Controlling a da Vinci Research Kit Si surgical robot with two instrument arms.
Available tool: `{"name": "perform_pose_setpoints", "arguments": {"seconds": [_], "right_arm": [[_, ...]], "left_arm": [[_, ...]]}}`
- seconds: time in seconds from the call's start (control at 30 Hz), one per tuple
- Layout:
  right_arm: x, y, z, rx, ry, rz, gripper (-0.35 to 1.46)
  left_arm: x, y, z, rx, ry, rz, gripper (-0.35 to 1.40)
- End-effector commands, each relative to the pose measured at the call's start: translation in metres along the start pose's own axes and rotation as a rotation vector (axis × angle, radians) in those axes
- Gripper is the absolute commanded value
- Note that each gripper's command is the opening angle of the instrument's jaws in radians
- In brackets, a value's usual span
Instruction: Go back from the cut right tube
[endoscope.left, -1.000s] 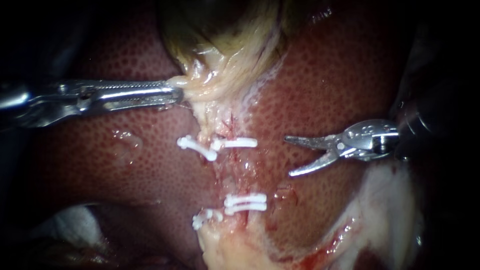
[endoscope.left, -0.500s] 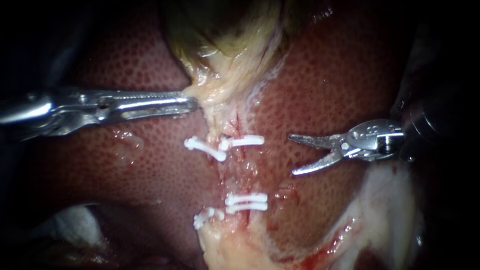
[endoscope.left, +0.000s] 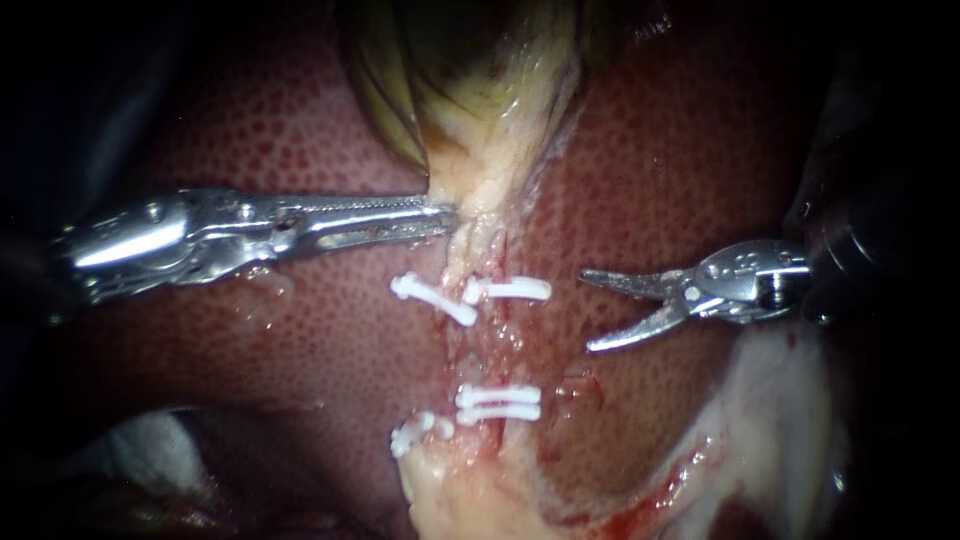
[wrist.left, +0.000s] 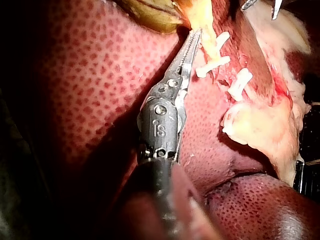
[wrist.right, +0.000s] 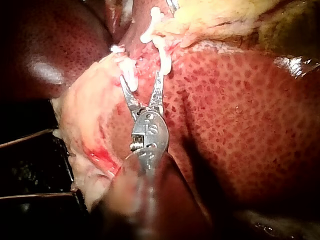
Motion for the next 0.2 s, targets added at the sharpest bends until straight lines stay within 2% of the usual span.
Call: {"name": "perform_pose_setpoints", "arguments": {"seconds": [0.03, 0.2], "right_arm": [[0.0, 0.0, 0.0, 0.0, 0.0, 0.0, 1.43], [0.0, 0.0, 0.0, 0.003, 0.001, 0.0, 1.43]], "left_arm": [[0.0, 0.0, 0.0, -0.002, -0.001, 0.001, -0.35], [-0.0001, -0.0001, 0.0, -0.002, -0.001, 0.001, -0.35]]}}
